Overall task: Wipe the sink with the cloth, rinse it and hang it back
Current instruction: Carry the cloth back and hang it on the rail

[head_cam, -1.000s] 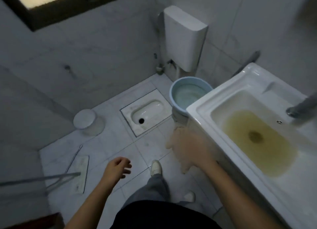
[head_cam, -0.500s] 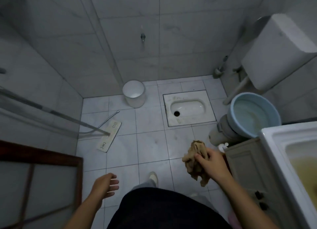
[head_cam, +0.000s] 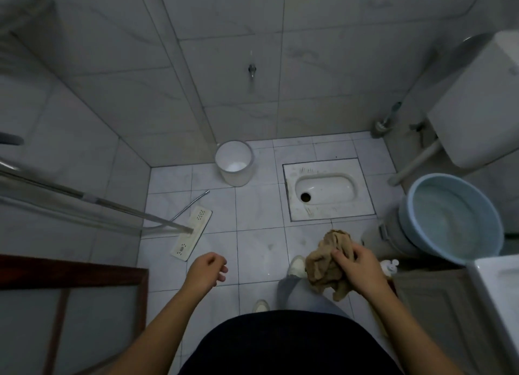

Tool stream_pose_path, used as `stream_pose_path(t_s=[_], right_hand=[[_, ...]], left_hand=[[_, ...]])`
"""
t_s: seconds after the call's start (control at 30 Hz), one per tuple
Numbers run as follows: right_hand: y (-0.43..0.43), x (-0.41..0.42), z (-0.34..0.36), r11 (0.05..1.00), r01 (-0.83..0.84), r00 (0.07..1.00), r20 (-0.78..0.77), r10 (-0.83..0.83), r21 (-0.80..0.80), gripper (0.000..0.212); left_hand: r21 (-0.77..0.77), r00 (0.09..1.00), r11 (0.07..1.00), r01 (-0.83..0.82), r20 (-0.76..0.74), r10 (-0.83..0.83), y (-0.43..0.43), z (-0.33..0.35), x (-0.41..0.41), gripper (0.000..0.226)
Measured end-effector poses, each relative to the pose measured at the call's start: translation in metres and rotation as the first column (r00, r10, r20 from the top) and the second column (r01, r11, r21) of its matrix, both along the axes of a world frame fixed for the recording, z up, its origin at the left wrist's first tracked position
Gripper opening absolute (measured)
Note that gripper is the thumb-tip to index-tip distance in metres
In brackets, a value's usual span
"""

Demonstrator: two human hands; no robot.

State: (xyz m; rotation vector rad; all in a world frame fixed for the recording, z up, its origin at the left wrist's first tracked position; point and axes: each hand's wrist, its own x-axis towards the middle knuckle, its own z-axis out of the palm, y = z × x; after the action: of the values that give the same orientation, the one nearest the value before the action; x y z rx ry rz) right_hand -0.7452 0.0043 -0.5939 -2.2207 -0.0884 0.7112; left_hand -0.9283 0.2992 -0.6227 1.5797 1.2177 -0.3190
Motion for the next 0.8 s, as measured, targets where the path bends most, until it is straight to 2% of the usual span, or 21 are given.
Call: stream_pose_path(t_s=[0.23, 0.43, 0.63, 0.8], right_hand=[[0.067, 0.105, 0.000, 0.984, -0.170, 0.985, 0.000, 0.171, 0.054, 0.012], [0.115, 0.189, 0.014, 0.969, -0.216, 0.976, 0.011, 0.216, 0.117, 0.014], [0.138, 0.258, 0.012, 0.988, -0.081, 0.995, -0.054, 0.089, 0.133, 0.014], [0.133, 0.304, 0.003, 0.991, 0.123, 0.990, -0.083, -0.118, 0.053, 0.016]], left_hand=[[0.013, 0.946, 0.959, -0.283, -0.164, 0.281, 0.037, -0.020, -0.010, 0.019], [-0.008, 0.896, 0.919, -0.394, -0.227, 0.383, 0.074, -0.021, 0.029, 0.023], [-0.041, 0.939, 0.951, -0.305, -0.177, 0.293, 0.119, -0.018, 0.154, 0.020], [-0.098, 0.991, 0.993, -0.069, -0.117, 0.057, 0.160, -0.023, 0.293, 0.023]])
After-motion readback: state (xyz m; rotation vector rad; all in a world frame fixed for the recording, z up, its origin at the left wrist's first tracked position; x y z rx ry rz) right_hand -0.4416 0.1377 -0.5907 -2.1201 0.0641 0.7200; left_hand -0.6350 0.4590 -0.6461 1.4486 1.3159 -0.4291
